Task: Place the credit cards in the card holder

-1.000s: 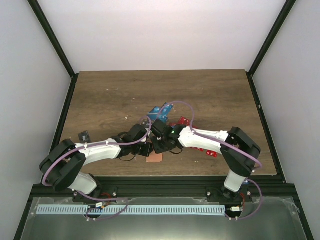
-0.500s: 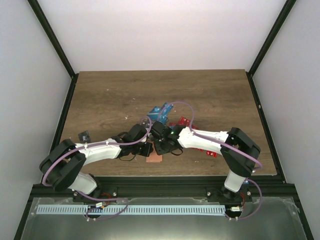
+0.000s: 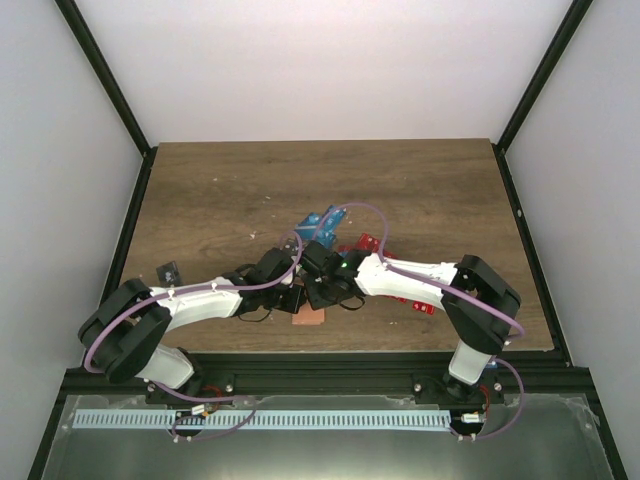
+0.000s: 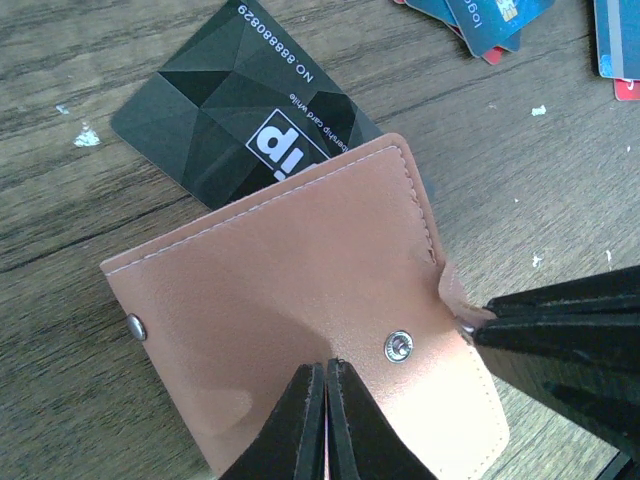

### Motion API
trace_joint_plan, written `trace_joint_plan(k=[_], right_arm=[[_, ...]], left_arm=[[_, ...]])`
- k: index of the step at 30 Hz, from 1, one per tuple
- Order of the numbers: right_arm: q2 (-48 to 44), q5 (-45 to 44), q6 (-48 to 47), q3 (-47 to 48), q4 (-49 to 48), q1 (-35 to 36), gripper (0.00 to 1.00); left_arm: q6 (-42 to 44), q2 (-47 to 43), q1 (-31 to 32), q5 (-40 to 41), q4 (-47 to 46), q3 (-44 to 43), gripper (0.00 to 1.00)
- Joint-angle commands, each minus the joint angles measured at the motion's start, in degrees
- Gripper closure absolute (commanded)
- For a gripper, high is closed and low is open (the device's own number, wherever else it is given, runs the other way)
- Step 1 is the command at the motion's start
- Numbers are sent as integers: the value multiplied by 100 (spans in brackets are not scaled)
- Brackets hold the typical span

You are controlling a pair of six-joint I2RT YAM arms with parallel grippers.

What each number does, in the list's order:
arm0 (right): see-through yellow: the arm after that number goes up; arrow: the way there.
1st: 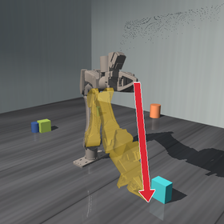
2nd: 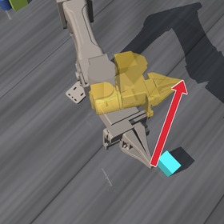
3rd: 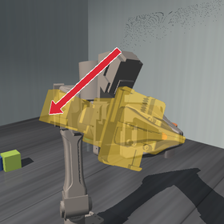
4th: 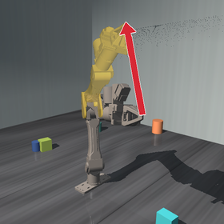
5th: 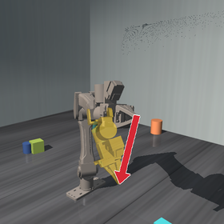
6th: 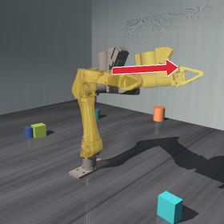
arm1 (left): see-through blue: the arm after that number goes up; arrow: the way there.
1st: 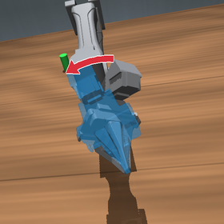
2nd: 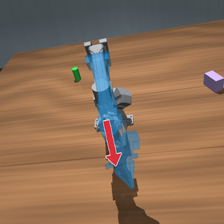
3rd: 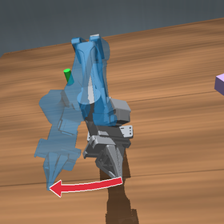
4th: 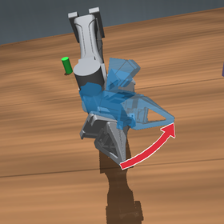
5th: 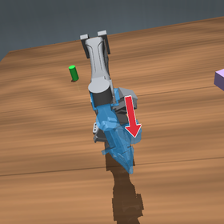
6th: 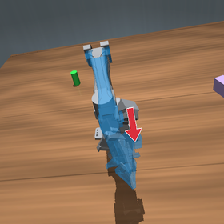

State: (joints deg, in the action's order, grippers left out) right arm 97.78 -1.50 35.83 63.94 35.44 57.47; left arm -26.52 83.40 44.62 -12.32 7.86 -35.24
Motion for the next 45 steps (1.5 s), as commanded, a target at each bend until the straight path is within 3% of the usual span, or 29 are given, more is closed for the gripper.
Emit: trace_joint_plan(k=[1,18,29,45], right_arm=[[-42,253,-15,217,-295,62,99],[540,266,-18,249,-359,66,99],[548,227,-23,110,-100,69,99],[673,308,-117,325,68,88,99]], left_arm=[[94,-78,35,-95,-62,79,95],[58,-115,35,-406,-315,229,95],[-35,-744,-32,-168,10,189,92],[-323,-794,-216,-53,-523,704,90]])
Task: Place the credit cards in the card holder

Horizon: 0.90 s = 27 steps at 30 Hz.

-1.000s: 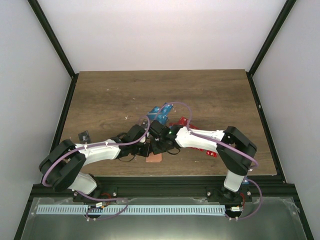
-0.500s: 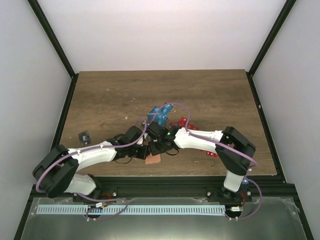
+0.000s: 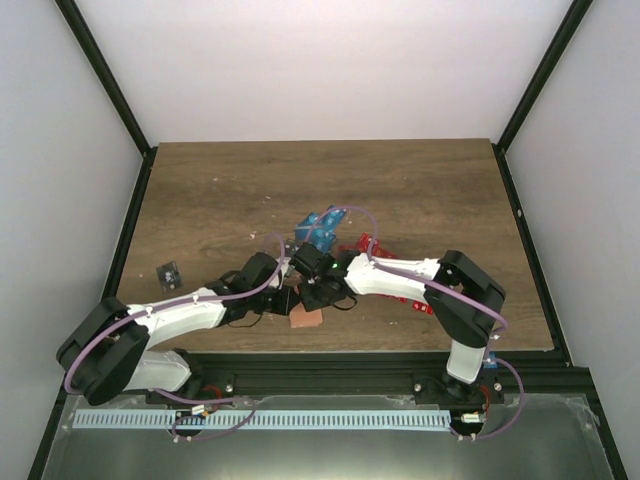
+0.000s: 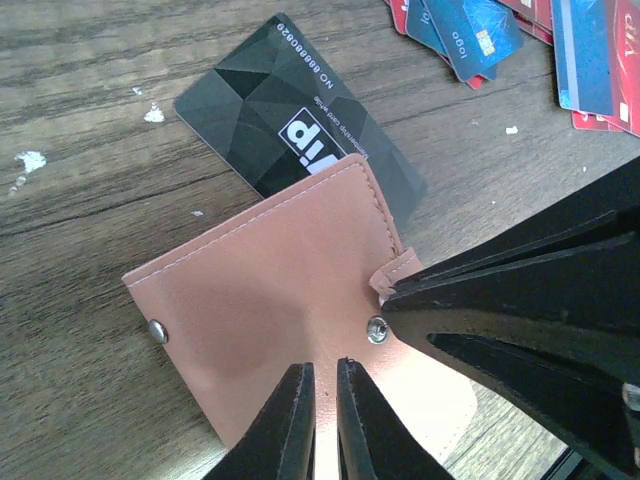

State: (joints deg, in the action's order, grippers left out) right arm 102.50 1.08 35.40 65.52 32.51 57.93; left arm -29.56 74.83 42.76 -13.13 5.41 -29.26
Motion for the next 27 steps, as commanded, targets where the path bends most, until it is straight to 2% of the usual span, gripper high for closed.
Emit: trace_joint_plan(k=[1,27], right_arm=[[221,64,-88,190,365,48,99],[512,252,-87,796,593,360,99]], left_arm=[[-9,95,-27,29,-305,126,90],[160,523,-29,-173,-737,298,91]])
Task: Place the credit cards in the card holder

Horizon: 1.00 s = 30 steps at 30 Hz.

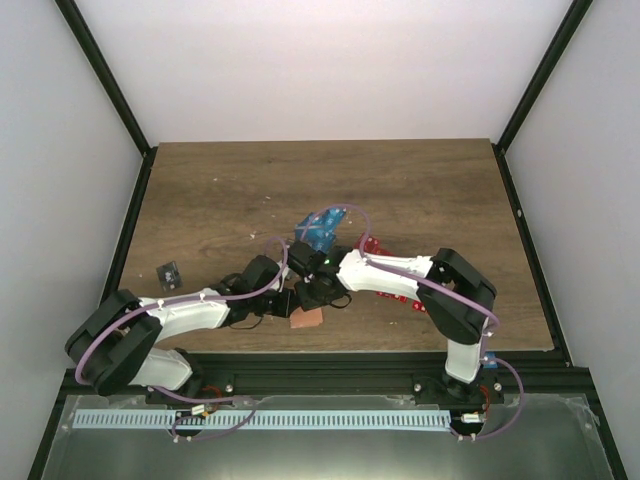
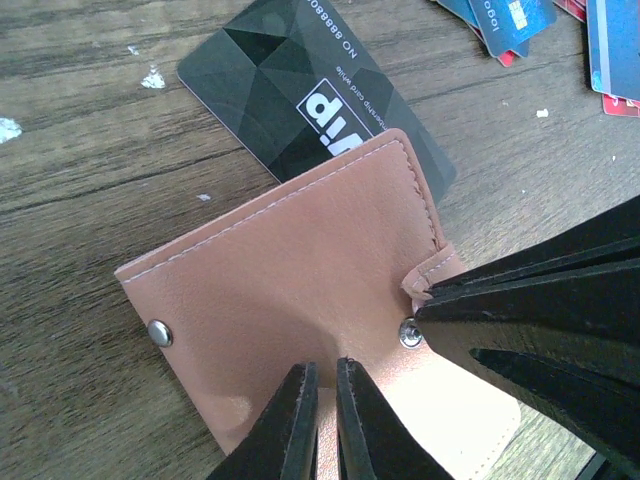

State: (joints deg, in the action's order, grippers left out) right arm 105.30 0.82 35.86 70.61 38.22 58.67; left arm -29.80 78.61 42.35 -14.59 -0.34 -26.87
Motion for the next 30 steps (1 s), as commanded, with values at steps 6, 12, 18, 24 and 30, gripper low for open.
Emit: trace_joint_plan(k=[6,12,18,24,30], right_arm=[[372,325,-109,351,37,379,99],[562,405,-129,485,56,507,99],[730,458,-157,585,131,659,99],[721,607,-163,572,102,818,99],[958,912,51,283,-234,936,99]], left_arm=[[220,144,4,-18,-149,52,91],[251,167,1,-18,-163,42,91],[279,190,-15,-26,-175,33,91],[258,224,-90,16,-220,63,91],[124,251,-188,-164,-498,200,93]])
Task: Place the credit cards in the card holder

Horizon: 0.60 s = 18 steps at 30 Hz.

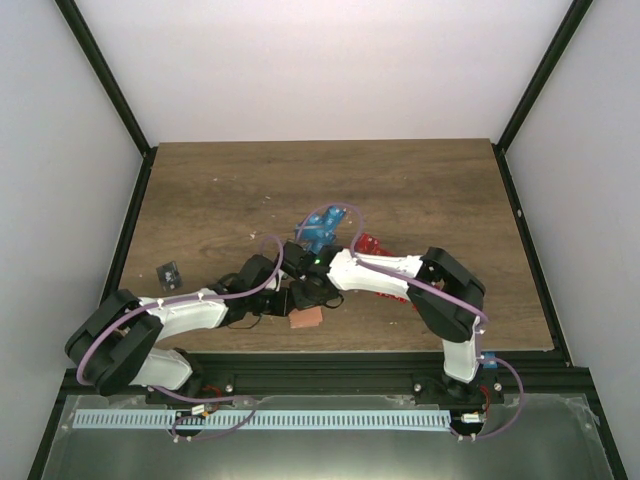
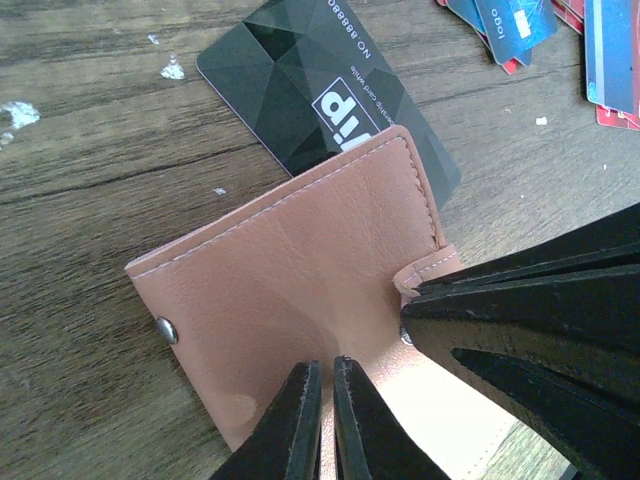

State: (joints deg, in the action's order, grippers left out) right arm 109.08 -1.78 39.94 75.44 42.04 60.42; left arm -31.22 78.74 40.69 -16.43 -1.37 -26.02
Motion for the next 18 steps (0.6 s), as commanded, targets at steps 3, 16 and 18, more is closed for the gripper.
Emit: trace_joint_plan(k=[3,16,18], right_arm=[[822,1119,-174,-305,-611,846,99],[1496,1590,352,-802,-1001,1281,99],[1561,1617,398,-875,-990,1285,99]], left_arm=[[216,244,-53,-58,-531,181,94],[163,203,-89,-136,-740,360,94],[168,176,-95,-150,-731,369,94]])
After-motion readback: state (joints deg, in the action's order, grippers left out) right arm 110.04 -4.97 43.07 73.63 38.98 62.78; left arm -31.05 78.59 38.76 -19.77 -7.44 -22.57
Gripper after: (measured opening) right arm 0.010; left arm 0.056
